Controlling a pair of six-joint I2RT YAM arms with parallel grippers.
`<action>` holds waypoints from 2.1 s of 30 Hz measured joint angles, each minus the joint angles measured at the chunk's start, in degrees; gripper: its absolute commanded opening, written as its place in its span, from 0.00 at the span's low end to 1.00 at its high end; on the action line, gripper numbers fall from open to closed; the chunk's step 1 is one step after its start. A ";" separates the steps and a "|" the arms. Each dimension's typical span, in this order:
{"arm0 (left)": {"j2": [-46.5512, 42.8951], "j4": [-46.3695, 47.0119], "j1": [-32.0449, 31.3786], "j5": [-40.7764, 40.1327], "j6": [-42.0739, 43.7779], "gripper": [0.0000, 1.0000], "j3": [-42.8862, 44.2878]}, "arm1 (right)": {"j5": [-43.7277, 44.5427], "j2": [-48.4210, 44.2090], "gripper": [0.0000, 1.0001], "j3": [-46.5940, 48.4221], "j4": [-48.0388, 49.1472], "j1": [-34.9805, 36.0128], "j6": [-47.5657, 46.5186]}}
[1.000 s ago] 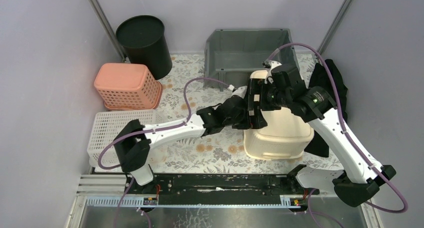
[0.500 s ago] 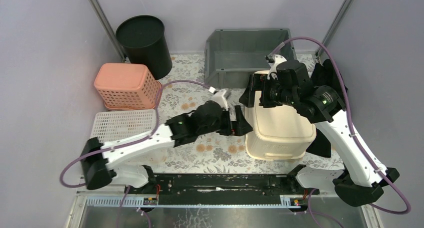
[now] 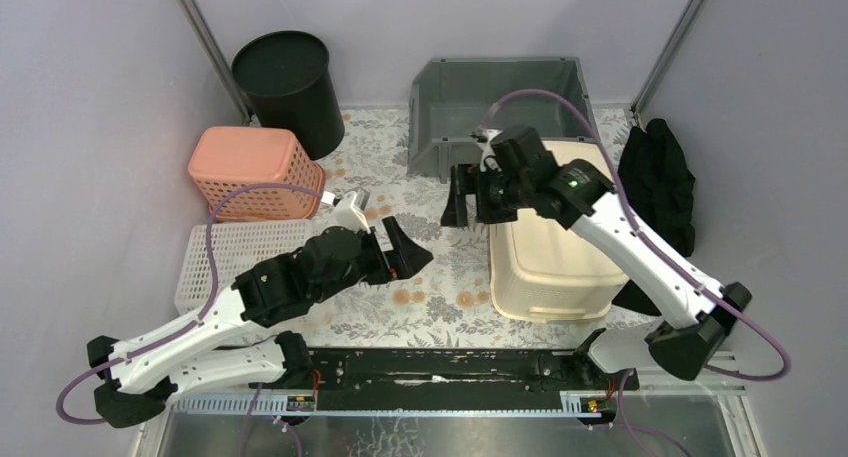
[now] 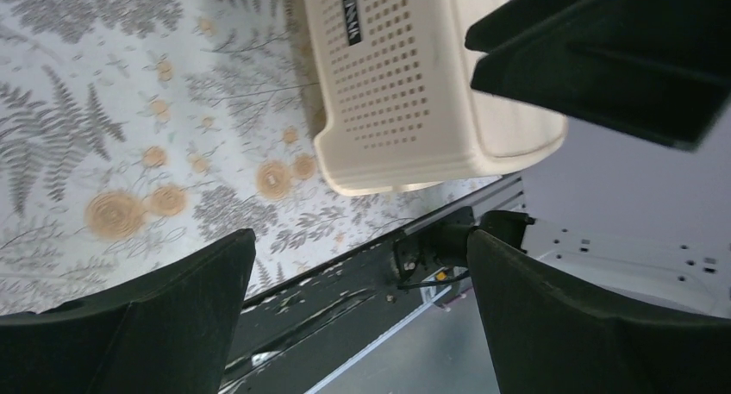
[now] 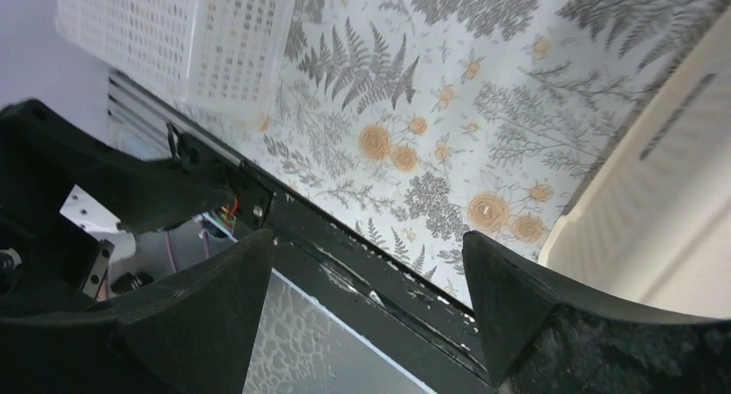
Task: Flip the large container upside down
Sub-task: Move the container to the center of the board.
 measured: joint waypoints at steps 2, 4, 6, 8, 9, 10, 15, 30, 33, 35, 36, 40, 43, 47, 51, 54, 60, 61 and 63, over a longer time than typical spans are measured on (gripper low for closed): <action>-1.22 -1.42 0.00 -0.74 -0.70 1.00 -1.42 | 0.04 1.62 0.87 0.02 0.33 2.45 0.00; -1.66 -2.64 0.00 -1.22 -1.09 1.00 -2.40 | 0.09 3.37 0.88 -0.04 0.66 5.25 0.02; -1.57 -3.74 0.00 -1.42 -1.18 1.00 -2.69 | 0.11 4.44 0.88 -0.92 1.79 7.06 0.11; -1.53 -4.09 0.00 -1.53 -1.16 1.00 -2.69 | 0.17 4.79 0.89 -3.30 3.32 8.17 0.48; -1.49 -4.15 0.00 -1.57 -1.16 1.00 -2.67 | 0.20 4.87 0.89 -4.85 4.07 8.44 0.74; -1.42 -4.17 0.00 -1.57 -1.14 1.00 -2.67 | 0.24 4.94 0.89 -6.45 4.90 8.52 1.01; -0.13 -4.37 0.00 -1.79 -0.96 1.00 -2.45 | 2.97 6.82 0.94 -14.71 7.61 8.55 1.81; 3.69 -4.24 0.00 -1.95 0.24 1.00 -1.05 | 9.46 7.17 1.00 -27.80 9.75 -4.57 1.01; 5.57 -4.07 0.00 -1.92 0.83 1.00 -0.09 | 9.81 5.03 1.00 -28.41 9.75 -9.73 0.02; 6.82 -3.96 0.00 -1.88 1.33 1.00 0.63 | 9.53 3.78 0.99 -28.61 10.16 -12.72 -0.68; 7.63 -3.87 0.00 -1.86 1.66 1.00 1.16 | 9.27 3.13 1.00 -28.72 10.45 -14.43 -1.09; 11.23 -3.85 0.68 -1.09 3.06 1.00 3.93 | 8.66 2.29 0.99 -29.22 11.21 -20.48 -2.25; 15.17 -3.56 3.65 0.85 5.07 1.00 7.32 | 7.21 2.25 1.00 -29.86 12.37 -25.90 -3.26; 22.75 -3.67 11.28 4.63 8.96 1.00 14.56 | 5.20 1.77 0.99 -30.36 12.63 -30.86 -4.04; 31.45 -3.50 19.34 8.20 13.29 1.00 24.09 | 0.20 -1.55 0.99 -30.25 12.92 -31.89 -4.31; 38.18 -2.67 24.76 9.73 16.15 1.00 31.12 | -3.76 -3.96 0.99 -28.76 12.57 -31.93 -4.59; 53.77 0.46 31.61 14.27 17.99 1.00 43.10 | -10.25 -7.98 0.99 -24.90 11.41 -31.93 -5.07; 56.04 0.92 32.09 14.47 17.94 1.00 44.50 | -10.86 -8.50 0.99 -24.57 11.21 -31.93 -5.16; 60.96 0.92 33.11 14.53 17.68 1.00 47.93 | -12.48 -9.44 0.99 -24.00 10.58 -31.93 -5.29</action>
